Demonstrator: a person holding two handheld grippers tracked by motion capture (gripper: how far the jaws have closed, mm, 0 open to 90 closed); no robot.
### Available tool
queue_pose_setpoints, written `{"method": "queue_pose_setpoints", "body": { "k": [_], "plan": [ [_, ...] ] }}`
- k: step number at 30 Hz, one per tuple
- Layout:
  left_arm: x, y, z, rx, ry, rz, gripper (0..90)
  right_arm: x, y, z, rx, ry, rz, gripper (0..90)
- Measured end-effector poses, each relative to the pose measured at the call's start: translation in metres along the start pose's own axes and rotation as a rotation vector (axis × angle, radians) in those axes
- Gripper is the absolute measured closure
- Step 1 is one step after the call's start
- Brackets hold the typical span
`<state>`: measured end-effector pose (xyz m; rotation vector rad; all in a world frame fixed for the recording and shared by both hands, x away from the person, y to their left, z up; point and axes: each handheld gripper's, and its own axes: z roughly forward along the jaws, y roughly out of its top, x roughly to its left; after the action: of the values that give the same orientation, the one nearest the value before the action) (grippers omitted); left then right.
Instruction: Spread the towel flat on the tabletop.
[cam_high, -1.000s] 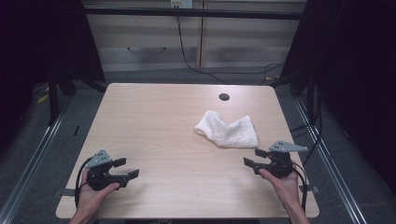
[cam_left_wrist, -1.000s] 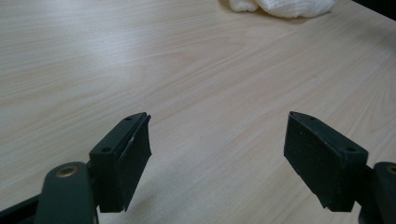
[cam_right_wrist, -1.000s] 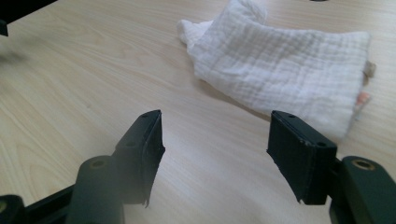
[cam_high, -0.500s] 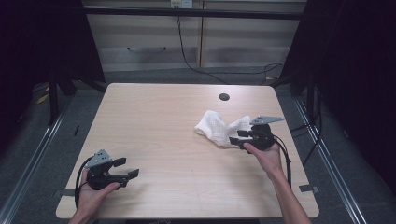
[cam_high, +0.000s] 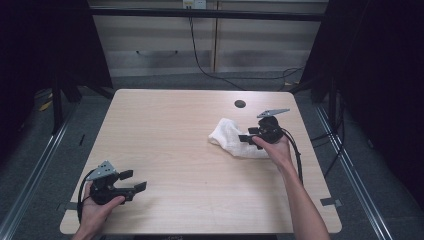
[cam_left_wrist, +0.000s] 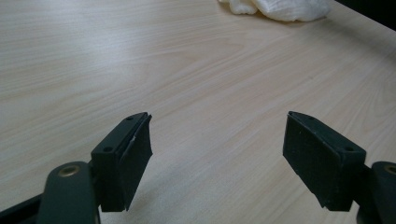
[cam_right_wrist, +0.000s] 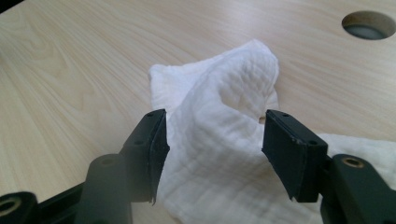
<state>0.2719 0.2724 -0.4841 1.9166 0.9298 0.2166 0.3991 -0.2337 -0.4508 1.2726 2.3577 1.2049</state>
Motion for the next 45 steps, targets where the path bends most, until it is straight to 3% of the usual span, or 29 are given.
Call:
{"method": "queue_pose_setpoints", "body": {
  "k": [4,6,11,15,19,32,45],
  "plan": [
    [-0.001,0.0,0.0,-0.001,-0.001,0.004,23.4,-0.008,-0.007,0.016,0.059,-0.023,-0.004,43.8],
    [-0.001,0.0,0.0,0.0,-0.003,0.004,23.4,-0.01,-0.01,0.02,0.069,-0.012,0.0,45.8],
    [-0.001,0.001,0.001,0.005,-0.003,0.006,23.4,-0.01,-0.023,0.036,0.133,-0.019,-0.01,57.9],
    [-0.001,0.001,0.001,0.005,-0.006,0.009,23.4,-0.007,-0.027,0.038,0.13,-0.041,-0.014,72.5],
    [-0.001,0.001,0.001,0.005,-0.005,0.008,23.4,-0.004,-0.032,0.038,0.111,-0.018,-0.011,82.1],
    [-0.002,0.001,0.002,0.005,-0.004,0.009,23.4,0.025,-0.045,0.038,0.083,0.062,-0.037,84.5],
    [-0.002,0.002,0.002,-0.012,-0.017,-0.003,23.4,0.067,-0.057,0.036,0.088,0.131,-0.094,84.5]
  ]
}}
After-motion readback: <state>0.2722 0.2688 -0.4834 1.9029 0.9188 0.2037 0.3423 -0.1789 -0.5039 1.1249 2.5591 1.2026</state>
